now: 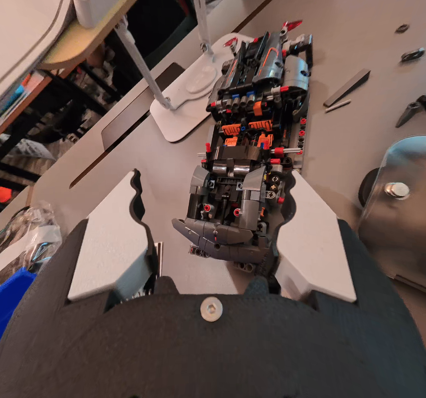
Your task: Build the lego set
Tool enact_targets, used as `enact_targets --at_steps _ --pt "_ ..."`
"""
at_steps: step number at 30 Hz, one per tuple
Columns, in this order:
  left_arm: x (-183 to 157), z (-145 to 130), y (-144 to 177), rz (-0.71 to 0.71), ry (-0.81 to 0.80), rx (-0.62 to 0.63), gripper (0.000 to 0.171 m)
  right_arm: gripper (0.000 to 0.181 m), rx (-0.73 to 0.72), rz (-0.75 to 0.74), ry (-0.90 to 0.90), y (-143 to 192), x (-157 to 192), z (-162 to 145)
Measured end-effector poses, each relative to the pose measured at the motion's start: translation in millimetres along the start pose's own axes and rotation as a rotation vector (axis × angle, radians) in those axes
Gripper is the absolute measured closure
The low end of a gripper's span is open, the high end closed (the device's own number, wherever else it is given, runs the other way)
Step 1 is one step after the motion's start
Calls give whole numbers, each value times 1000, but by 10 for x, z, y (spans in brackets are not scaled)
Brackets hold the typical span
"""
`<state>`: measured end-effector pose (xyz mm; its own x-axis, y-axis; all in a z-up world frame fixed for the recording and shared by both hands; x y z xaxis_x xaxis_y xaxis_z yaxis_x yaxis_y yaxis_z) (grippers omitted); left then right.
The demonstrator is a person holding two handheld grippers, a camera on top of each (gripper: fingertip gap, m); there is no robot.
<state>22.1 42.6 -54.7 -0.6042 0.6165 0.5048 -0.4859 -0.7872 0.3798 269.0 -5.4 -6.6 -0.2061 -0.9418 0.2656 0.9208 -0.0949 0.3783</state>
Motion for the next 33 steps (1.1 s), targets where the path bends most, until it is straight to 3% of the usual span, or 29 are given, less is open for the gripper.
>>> enact_targets --at_steps 11,19,25,29,33 --pt "165 82 -58 -201 117 -80 64 159 149 -22 89 -303 -14 -176" --pt "431 448 -304 -271 175 -176 76 159 -22 230 -308 -181 -195 -252" --pt "338 371 -418 -235 72 -146 92 159 -79 237 -332 -26 -258 -196" --pt "349 319 -400 -252 105 -131 94 159 43 163 -248 -57 -240 -125" --pt "364 264 -452 -308 213 -68 100 160 268 74 -57 -237 -182 -3"
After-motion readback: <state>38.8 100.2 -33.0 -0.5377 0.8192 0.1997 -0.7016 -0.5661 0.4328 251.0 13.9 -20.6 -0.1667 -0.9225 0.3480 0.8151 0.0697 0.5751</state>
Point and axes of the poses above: each gripper's, where its closed fingertips meet, y back along the fingers, z out of its top, x = y × z across the jaws, the point moved 9 cm from there along y, back along the fingers, and after that the axes turned 7 degrees about z, right-handed, at the moved point
